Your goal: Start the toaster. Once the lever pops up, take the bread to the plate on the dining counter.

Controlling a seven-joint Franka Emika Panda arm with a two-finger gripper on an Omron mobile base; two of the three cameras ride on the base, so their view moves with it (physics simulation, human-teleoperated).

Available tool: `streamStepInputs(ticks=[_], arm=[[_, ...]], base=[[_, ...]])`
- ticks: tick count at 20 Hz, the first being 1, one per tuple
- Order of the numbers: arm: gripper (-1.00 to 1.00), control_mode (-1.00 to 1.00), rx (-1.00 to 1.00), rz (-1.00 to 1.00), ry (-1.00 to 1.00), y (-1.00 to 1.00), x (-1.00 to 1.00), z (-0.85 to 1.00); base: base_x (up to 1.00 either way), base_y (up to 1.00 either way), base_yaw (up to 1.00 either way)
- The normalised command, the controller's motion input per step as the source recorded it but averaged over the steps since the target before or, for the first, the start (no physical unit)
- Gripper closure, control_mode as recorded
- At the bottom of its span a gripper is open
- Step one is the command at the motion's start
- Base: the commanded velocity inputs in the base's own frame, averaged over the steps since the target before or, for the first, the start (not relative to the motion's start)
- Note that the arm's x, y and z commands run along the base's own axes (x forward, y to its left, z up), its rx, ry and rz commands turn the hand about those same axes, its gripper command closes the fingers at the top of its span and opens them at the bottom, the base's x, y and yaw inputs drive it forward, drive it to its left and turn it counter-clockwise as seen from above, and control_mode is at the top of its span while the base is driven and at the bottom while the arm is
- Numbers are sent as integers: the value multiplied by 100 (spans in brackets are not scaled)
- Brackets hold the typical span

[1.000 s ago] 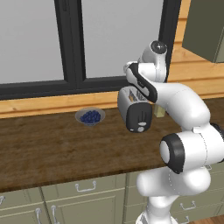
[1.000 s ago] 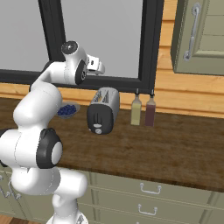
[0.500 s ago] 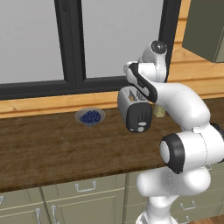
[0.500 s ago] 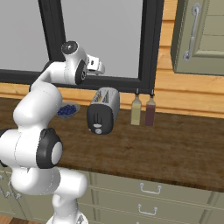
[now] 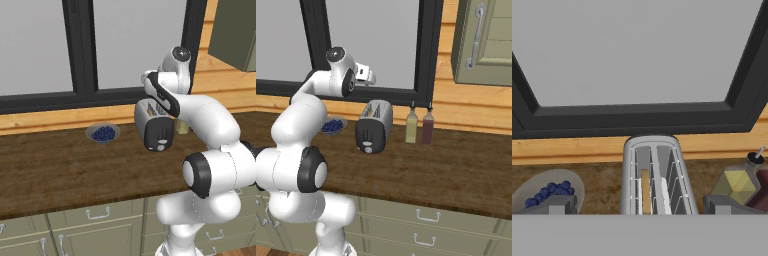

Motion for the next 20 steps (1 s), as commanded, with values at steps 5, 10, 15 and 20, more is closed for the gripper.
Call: streamStepInputs(ticks=[5, 10, 15, 20], arm=[[-100, -100, 0, 0, 0, 0, 0, 0], [-100, -100, 0, 0, 0, 0, 0, 0], [-100, -100, 0, 0, 0, 0, 0, 0], [-100, -100, 0, 0, 0, 0, 0, 0]], base=[[0, 0, 0], [0, 0, 0], [0, 0, 0], [0, 0, 0]])
